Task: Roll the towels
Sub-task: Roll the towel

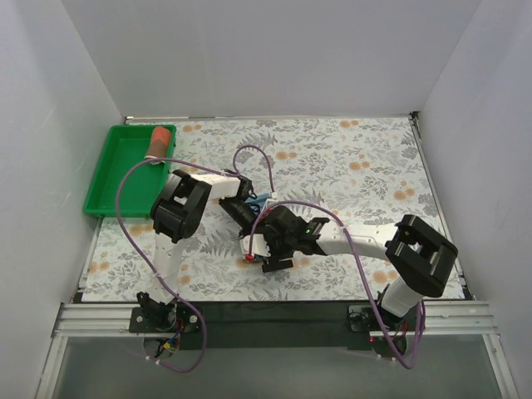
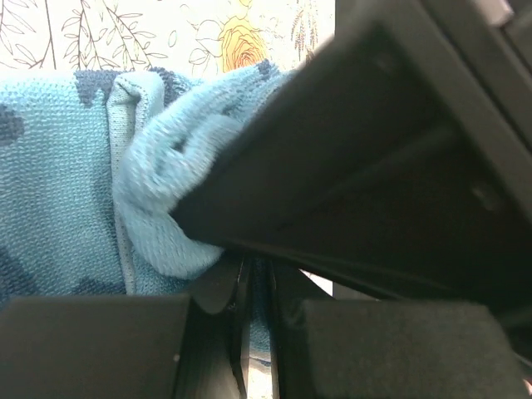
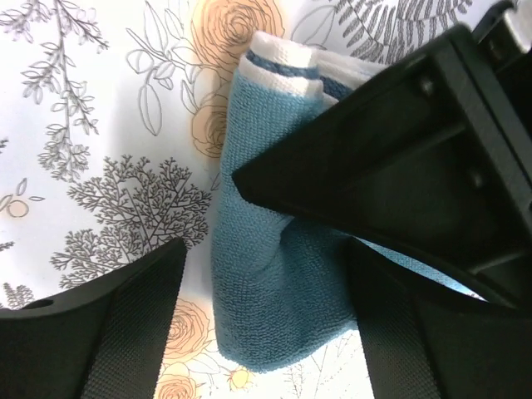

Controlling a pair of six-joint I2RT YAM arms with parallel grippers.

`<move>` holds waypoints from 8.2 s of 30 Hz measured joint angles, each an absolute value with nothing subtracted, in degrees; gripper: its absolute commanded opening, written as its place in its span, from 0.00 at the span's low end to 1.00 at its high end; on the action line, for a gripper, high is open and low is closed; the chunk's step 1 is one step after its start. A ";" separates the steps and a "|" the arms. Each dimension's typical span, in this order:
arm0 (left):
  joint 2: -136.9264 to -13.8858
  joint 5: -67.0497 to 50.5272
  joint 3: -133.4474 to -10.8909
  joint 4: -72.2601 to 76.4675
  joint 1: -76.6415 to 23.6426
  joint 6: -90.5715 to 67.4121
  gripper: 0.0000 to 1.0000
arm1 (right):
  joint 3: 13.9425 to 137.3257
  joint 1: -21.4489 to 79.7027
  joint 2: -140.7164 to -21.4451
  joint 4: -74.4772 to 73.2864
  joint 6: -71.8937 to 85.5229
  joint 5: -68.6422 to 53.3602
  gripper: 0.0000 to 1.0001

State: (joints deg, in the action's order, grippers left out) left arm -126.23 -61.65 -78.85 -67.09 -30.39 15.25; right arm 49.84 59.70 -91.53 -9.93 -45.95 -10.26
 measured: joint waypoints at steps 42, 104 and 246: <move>-67.18 -27.64 -45.30 -32.69 -41.39 12.53 0.54 | 79.07 38.26 -123.37 -50.13 -35.99 -61.69 0.01; -119.85 -50.76 -79.22 -57.17 -40.88 9.56 0.00 | 71.20 24.91 -72.34 -53.74 -39.64 -35.35 0.56; -123.52 -59.70 -80.58 -67.33 -33.06 16.23 0.02 | 59.77 52.45 -76.66 -32.14 -34.22 -14.52 0.93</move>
State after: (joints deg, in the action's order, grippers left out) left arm -123.52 -59.70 -80.58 -67.33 -33.06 16.23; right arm 59.77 52.45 -76.66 -32.14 -34.22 -14.52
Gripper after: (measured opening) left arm 0.105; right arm 0.921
